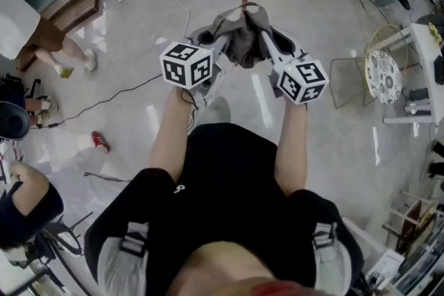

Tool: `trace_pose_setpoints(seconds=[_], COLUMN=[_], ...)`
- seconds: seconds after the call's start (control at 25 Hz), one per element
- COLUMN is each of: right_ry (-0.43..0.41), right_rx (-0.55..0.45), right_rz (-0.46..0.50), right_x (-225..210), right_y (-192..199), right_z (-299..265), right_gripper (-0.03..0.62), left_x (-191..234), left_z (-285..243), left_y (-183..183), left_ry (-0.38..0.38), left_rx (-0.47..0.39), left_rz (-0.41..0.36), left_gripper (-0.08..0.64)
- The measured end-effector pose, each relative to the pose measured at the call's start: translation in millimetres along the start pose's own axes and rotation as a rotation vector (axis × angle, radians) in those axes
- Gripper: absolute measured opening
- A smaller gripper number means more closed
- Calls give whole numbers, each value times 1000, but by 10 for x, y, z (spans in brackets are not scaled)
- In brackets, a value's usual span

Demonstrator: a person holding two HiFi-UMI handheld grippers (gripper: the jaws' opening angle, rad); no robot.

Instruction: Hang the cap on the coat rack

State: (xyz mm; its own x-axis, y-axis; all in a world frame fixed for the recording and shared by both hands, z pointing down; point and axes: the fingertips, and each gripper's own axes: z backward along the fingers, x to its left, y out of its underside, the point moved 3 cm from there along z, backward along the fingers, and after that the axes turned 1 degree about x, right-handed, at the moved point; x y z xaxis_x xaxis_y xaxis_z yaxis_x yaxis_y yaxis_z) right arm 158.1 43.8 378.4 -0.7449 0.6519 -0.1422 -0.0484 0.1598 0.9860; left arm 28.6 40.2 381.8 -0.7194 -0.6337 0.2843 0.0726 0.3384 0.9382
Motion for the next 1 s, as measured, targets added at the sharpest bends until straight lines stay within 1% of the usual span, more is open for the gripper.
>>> trace_pose_setpoints(seconds=[0.12,0.16,0.24,0.36,0.52,0.8,0.88,1.0], right_ry=[-21,-28,-19,22,85,130,148,170], right_rx=[0,6,19,23,36,98,121,184], right_rz=[-60,-69,-56,-65,-104,-128,-137,-132], right_x=[66,76,2,-290,-706,-1217,-1361,-1487], right_y=[60,68,41,5,57,161,198,229], right_z=[-109,-157,-271,-392,-598,-1347,-1551,-1878], right_gripper=[43,44,44,44,46,48,48,48], left_x=[136,198,319,413,572,1282,1473,1770], left_z=[6,-13,-123,-419,-835,-1409,-1553,-1728], left_y=[72,95,78,3,-5,-83,-88,-63], left_ry=[-6,-7,0,32,86,107,122,144], left_rx=[6,10,14,21,63,116,138,195], left_rz=[18,32,52,48,38,61,39,-44], left_gripper=[14,14,14,14,14,14,14,14])
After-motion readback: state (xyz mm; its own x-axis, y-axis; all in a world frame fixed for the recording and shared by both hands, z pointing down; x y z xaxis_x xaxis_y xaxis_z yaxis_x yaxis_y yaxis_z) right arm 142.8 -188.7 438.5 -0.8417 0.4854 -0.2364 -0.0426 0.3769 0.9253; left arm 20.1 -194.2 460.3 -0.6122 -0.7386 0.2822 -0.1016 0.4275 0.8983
